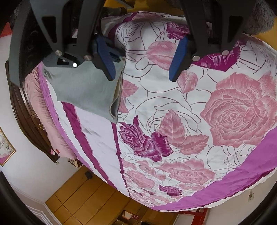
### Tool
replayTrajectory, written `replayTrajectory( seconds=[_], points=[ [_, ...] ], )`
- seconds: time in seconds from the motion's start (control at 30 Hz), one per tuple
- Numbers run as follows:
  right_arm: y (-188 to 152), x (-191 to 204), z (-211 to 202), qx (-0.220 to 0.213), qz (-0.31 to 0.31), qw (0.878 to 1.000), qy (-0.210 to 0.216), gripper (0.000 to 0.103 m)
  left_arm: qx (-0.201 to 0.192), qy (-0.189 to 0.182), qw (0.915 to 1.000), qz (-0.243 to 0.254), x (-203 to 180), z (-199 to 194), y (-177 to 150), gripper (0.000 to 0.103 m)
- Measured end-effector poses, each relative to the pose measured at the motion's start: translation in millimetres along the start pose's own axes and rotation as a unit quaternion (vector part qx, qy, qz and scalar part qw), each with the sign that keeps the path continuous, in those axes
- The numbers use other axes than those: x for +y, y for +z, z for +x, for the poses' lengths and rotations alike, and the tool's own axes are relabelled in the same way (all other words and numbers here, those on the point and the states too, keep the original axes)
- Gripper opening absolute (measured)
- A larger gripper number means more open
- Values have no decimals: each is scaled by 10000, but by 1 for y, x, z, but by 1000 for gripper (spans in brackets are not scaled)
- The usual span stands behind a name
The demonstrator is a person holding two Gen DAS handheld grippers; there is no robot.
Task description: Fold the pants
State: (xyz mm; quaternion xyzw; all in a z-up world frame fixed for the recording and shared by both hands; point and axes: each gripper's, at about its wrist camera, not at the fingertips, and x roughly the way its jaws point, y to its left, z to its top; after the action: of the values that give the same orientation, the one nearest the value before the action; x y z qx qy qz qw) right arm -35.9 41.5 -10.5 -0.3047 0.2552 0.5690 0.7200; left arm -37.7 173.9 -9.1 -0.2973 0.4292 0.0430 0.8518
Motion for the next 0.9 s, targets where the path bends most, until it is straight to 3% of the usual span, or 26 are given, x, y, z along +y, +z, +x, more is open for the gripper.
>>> replayTrajectory(
  seconds=[0.1, 0.23, 0.37, 0.47, 0.6, 0.7, 0.77, 0.8, 0.83, 0.9],
  points=[
    [10, -22, -22, -302, 387, 9984, 273, 20, -15, -29, 10000, -42, 2, -1, 0, 67],
    [24, -71, -38, -561, 724, 9952, 346, 24, 1, -77, 9999, -72, 1, 1, 2, 67],
    [33, -123, -22, -320, 944, 9946, 302, 24, 44, 10, 10000, 58, -7, 6, 2, 67],
    [31, -140, 2, -55, 904, 9954, 322, 24, 95, 30, 9999, 115, -11, 11, 4, 67],
    [19, -130, 33, 424, 445, 9973, 408, 24, 136, 48, 9998, 145, -13, 16, 6, 67],
    [9, -115, 41, 565, -71, 9983, 117, 24, 161, 34, 9998, 128, -14, 19, 8, 67],
    [8, -110, 39, 473, -223, 9986, 0, 17, 170, 49, 9997, 142, -14, 21, 9, 67],
    [8, -110, 39, 449, -222, 9987, -4, 7, 176, 53, 9997, 151, -15, 21, 9, 67],
    [8, -109, 38, 424, -232, 9988, -29, 3, 182, 59, 9997, 166, -16, 22, 9, 67],
    [9, -106, 34, 348, -361, 9986, -167, 2, 185, 70, 9996, 193, -17, 23, 9, 67]
  ],
)
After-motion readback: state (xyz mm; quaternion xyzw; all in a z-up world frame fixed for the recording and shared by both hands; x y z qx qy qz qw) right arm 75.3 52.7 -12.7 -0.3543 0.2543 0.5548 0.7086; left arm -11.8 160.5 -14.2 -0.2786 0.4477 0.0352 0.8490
